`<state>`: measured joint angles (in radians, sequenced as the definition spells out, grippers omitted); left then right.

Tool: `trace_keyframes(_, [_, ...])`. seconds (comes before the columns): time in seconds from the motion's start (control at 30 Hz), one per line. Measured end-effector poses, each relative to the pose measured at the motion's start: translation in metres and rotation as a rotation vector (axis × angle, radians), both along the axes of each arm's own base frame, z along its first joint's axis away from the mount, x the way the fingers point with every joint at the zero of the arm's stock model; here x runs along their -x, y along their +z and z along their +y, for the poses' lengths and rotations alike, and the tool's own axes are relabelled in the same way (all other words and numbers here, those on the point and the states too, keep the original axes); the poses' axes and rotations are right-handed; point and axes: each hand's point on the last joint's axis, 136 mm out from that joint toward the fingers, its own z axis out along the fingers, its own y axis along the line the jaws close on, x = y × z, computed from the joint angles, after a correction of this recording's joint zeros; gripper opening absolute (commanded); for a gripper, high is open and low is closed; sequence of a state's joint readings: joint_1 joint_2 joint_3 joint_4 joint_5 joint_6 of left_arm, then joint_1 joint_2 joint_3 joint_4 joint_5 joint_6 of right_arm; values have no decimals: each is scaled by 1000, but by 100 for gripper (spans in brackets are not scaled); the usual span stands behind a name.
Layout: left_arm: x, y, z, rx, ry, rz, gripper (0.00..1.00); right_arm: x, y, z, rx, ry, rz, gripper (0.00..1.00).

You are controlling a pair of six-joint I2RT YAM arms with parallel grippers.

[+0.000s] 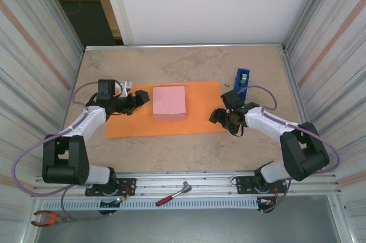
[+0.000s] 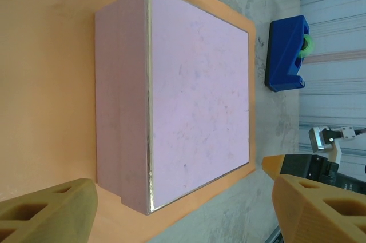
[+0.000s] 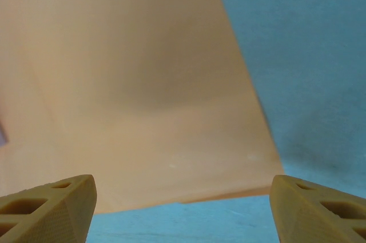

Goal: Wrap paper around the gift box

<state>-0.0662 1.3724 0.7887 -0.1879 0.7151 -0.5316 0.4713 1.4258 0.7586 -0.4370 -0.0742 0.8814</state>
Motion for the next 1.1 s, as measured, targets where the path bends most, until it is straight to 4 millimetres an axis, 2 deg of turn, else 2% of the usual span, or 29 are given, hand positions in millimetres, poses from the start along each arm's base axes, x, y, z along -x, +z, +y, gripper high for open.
trace_keyframes(0.2, [2, 0, -5, 3, -11, 6, 81, 5, -3, -1, 41, 11, 4, 78])
trace_keyframes(0.47, [3, -1, -7, 3, -17, 9, 81, 11, -20, 0, 87, 28, 48, 78])
trace_keyframes(0.87, [3, -1, -11, 3, -29, 10, 81, 11, -21, -2, 92, 21, 44, 64])
trace_keyframes(1.1, [4, -1, -16, 2, -44, 13, 81, -3, -15, 12, 28, 28, -19, 62])
